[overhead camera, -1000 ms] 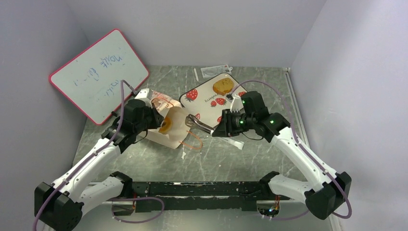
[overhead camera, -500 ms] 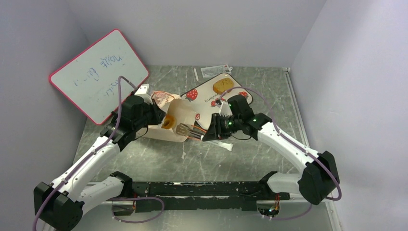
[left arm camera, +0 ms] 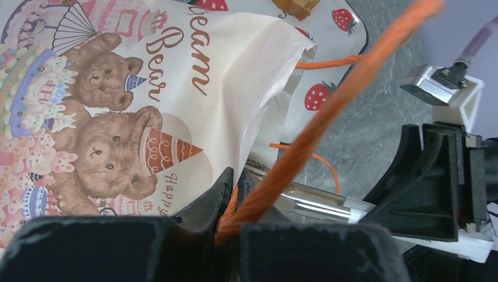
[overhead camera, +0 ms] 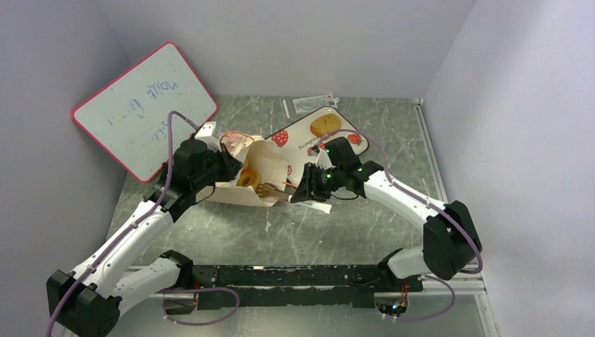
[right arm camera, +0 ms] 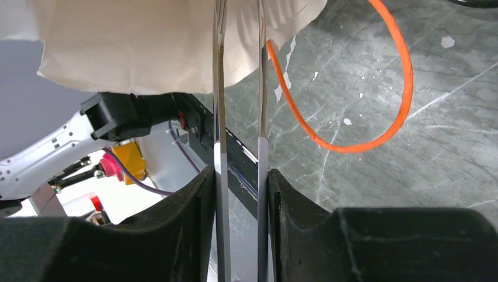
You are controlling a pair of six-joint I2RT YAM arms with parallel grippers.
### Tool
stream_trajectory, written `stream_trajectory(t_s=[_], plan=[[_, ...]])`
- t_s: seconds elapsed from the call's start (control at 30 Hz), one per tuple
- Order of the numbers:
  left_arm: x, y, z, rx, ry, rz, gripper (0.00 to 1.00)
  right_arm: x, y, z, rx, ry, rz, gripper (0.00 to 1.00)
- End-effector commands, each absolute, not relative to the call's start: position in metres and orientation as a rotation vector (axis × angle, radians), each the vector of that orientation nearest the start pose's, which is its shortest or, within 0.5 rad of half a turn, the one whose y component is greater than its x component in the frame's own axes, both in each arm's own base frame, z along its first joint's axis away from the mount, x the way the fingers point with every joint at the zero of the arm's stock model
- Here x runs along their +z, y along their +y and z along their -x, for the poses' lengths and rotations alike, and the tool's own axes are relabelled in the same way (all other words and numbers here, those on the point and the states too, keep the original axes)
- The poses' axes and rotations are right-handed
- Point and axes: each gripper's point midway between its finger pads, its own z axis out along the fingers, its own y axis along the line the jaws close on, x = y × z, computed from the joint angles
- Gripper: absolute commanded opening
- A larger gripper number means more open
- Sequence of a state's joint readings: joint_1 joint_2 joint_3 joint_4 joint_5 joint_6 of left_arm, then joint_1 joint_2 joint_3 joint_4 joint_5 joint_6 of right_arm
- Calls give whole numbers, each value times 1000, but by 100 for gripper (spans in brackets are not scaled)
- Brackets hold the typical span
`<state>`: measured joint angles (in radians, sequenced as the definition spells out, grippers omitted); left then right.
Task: Take the fake bread out of the paper bag
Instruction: Take out the fake bread from the paper bag.
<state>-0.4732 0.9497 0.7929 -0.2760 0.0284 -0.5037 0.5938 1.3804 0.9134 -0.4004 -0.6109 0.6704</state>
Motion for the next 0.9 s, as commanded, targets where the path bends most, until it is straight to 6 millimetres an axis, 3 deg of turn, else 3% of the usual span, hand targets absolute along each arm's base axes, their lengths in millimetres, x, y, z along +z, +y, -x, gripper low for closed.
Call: stream_trajectory(t_s=[0.0, 0.4, 0.87], plan=[[242, -184, -281, -740, 1959, -19, 7, 149, 289, -212, 1321, 2617, 163, 37], [240, -187, -280, -760, 1956, -31, 7, 140, 292, -234, 1344, 2657, 49, 42], [227, -198, -281, -807, 1992, -55, 7, 126, 304, -245, 1460, 2661, -8, 45]])
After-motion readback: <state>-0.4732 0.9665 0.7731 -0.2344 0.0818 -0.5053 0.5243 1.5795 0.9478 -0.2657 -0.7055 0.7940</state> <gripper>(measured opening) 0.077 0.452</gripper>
